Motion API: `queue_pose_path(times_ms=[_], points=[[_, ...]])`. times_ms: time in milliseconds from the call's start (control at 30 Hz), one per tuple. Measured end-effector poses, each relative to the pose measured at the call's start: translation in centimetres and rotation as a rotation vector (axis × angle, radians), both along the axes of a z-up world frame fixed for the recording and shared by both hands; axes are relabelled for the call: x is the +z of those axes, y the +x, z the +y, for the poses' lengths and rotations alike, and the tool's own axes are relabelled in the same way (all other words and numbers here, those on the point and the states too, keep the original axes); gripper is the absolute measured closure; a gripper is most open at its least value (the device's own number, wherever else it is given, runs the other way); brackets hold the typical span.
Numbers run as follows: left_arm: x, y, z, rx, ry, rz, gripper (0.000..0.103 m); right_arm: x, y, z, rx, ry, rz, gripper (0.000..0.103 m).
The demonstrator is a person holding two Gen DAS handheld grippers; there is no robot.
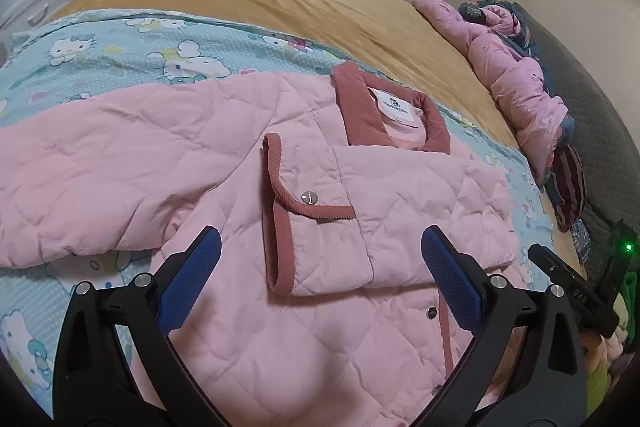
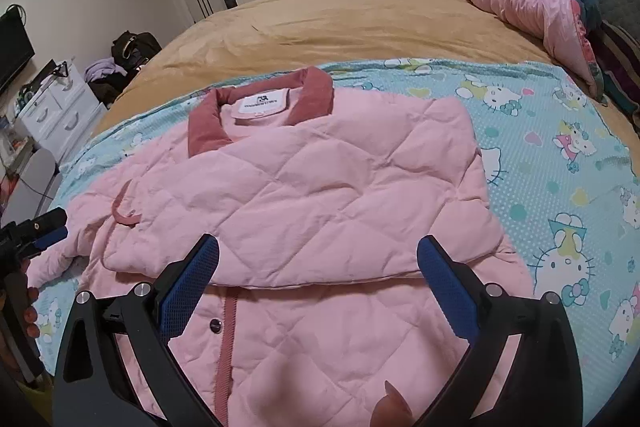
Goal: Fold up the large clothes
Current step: 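Move the left tool over to the other jacket sleeve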
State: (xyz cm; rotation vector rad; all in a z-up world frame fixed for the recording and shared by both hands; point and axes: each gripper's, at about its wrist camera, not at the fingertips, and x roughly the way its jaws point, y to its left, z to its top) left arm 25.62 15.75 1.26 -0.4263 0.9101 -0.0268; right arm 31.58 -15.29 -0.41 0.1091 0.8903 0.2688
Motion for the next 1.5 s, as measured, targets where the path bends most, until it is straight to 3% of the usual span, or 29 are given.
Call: queue_pose_path(times_ms=[567,1000,1500], points=[[0.5,-3.4,2.0,0.041,0.011,-0.005,0.009,2.9,-1.8,4.5,0.068,-0.014,-0.052,0.004],[0.4,-7.0,7.2,0.168,0.004,-0.023,0.009,4.6,-2.9,10.6,0.146,0.0,-0.088,0.004],[-2.0,-10.8,13.8,0.352,-0.027,-0.012,0.009,5.1,-4.7,18.9,0.279,0.01,-0.121,0.004]])
